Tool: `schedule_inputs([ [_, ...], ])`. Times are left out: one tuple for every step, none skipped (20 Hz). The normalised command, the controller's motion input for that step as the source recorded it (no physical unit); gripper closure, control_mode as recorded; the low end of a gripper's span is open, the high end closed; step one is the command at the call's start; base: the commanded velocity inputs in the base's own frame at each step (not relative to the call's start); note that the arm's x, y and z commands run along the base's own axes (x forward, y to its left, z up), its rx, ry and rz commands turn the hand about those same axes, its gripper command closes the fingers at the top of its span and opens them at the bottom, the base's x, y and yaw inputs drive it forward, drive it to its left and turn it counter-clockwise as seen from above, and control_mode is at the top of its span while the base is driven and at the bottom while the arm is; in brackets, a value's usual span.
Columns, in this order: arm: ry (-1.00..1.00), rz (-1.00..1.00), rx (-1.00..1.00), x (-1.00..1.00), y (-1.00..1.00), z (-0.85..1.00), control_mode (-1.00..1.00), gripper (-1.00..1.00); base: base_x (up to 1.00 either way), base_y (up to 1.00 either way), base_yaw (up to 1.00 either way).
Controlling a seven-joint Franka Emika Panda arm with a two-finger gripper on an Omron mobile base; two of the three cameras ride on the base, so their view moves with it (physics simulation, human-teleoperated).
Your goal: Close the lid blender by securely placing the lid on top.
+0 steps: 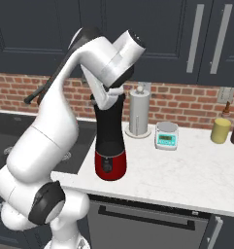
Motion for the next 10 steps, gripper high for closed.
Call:
schedule_inputs([
  [-0.07,0.0,0.0,-0.31,0.38,0.0,-1.0,-1.0,0.0,0.0,0.0],
  [-0.05,0.0,0.0,-0.27,0.4,0.0,-1.0,-1.0,0.0,0.0,0.0],
  [-0.05,0.0,0.0,-0.25,0.41,0.0,-1.0,-1.0,0.0,0.0,0.0],
  [-0.03,0.0,0.0,-0.2,0.42,0.0,-1.0,-1.0,0.0,0.0,0.0],
  [-0.01,0.0,0.0,-0.15,0.34,-0.07,-1.0,-1.0,0.0,0.0,0.0],
  [-0.01,0.0,0.0,-0.19,0.27,-0.11,-1.0,-1.0,0.0,0.0,0.0],
  [0.0,0.0,0.0,-0.15,0.16,-0.11,-1.0,-1.0,0.0,0.0,0.0],
  [0.0,0.0,0.0,-0.17,0.01,-0.19,-1.0,-1.0,0.0,0.0,0.0],
  [0.0,0.0,0.0,-0.19,0.0,-0.21,-1.0,-1.0,0.0,0.0,0.0],
  [0.0,0.0,0.0,-0.19,0.0,-0.24,-1.0,-1.0,0.0,0.0,0.0],
])
